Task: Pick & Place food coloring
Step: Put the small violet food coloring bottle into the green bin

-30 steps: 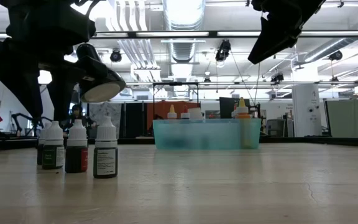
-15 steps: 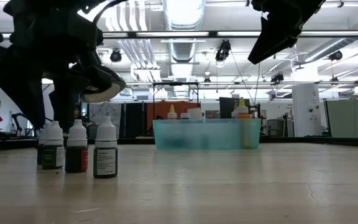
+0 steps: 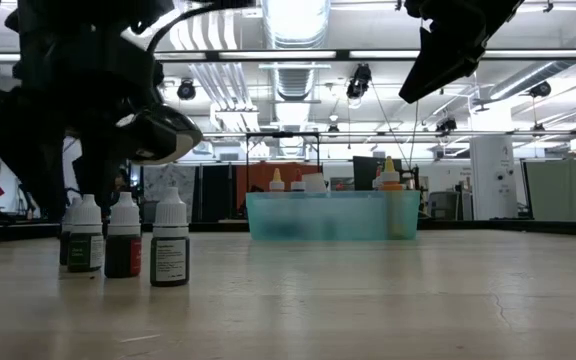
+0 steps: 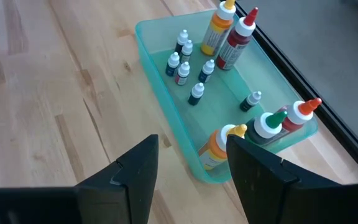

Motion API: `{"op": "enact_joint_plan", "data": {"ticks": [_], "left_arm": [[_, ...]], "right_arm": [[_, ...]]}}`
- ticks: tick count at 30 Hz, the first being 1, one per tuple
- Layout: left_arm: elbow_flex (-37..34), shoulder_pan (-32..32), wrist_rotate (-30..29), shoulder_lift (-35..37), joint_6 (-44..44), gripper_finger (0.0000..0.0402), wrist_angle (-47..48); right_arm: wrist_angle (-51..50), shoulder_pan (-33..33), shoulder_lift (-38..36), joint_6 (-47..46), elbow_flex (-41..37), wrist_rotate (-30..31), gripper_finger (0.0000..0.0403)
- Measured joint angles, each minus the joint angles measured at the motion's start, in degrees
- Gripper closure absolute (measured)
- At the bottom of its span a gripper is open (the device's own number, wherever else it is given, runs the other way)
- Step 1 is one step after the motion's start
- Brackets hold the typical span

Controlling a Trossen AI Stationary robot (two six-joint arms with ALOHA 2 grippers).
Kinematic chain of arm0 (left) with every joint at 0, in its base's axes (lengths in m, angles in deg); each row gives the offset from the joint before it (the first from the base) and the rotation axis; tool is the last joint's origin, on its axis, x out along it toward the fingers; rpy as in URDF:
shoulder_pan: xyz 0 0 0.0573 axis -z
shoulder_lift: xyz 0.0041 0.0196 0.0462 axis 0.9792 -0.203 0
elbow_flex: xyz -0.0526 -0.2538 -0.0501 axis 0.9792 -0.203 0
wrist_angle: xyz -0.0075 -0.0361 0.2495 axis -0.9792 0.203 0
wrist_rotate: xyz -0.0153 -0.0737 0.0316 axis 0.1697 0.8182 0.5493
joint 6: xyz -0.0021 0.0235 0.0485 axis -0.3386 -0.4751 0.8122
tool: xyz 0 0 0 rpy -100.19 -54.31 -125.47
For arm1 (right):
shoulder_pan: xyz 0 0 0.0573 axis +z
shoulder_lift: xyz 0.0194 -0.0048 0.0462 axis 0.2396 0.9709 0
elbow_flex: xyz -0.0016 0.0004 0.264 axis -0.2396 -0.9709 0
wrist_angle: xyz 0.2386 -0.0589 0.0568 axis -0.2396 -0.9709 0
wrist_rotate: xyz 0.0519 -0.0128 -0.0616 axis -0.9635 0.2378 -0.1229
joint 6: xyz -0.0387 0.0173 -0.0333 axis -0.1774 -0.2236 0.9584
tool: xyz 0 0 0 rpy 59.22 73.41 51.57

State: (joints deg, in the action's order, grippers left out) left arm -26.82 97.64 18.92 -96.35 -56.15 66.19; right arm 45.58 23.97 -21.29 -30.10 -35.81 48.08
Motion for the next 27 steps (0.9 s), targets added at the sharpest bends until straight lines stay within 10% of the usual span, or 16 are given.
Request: {"op": "enact_joint_plan", "data": {"ticks": [27], "left_arm": [[0.5,-2.8,-4.4,0.1,-2.5,0.0358,0.4]], "right_arm": [[-0.1,0.0,0.0,1.5,0.0,0.0,0.022]]}}
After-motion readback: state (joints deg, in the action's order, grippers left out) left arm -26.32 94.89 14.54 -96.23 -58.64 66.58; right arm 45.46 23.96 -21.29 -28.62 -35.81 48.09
